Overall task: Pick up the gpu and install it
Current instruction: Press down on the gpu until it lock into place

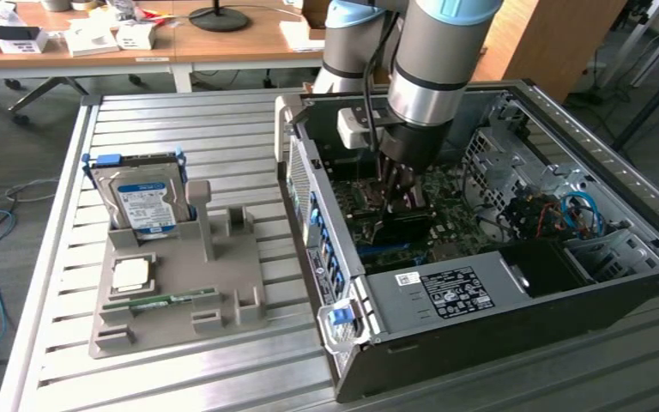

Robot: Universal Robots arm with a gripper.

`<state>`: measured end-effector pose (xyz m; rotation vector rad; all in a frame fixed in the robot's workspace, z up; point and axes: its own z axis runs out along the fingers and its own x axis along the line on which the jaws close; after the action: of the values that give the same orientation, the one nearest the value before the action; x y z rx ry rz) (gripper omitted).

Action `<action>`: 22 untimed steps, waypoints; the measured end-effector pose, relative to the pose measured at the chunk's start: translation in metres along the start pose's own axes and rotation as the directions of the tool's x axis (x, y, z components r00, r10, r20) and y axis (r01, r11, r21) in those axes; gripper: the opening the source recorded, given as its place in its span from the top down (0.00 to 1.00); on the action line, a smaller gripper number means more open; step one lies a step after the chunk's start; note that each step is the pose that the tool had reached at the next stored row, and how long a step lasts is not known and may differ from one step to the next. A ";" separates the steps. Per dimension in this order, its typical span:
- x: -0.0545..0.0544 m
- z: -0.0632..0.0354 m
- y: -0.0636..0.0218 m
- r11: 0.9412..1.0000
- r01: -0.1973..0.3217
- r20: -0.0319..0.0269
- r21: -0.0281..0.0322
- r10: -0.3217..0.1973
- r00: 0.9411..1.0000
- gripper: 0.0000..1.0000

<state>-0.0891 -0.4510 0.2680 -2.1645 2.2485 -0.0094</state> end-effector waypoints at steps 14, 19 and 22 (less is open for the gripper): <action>0.003 -0.0020 -0.0001 1.000 0.000 0.000 0.000 0.000 1.000 0.89; 0.002 -0.0044 -0.0003 1.000 0.000 0.001 0.000 0.000 1.000 0.89; 0.001 -0.0044 -0.0001 1.000 0.000 0.005 0.000 0.000 1.000 0.89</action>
<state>-0.0891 -0.4516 0.2723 -2.1619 2.2460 -0.0037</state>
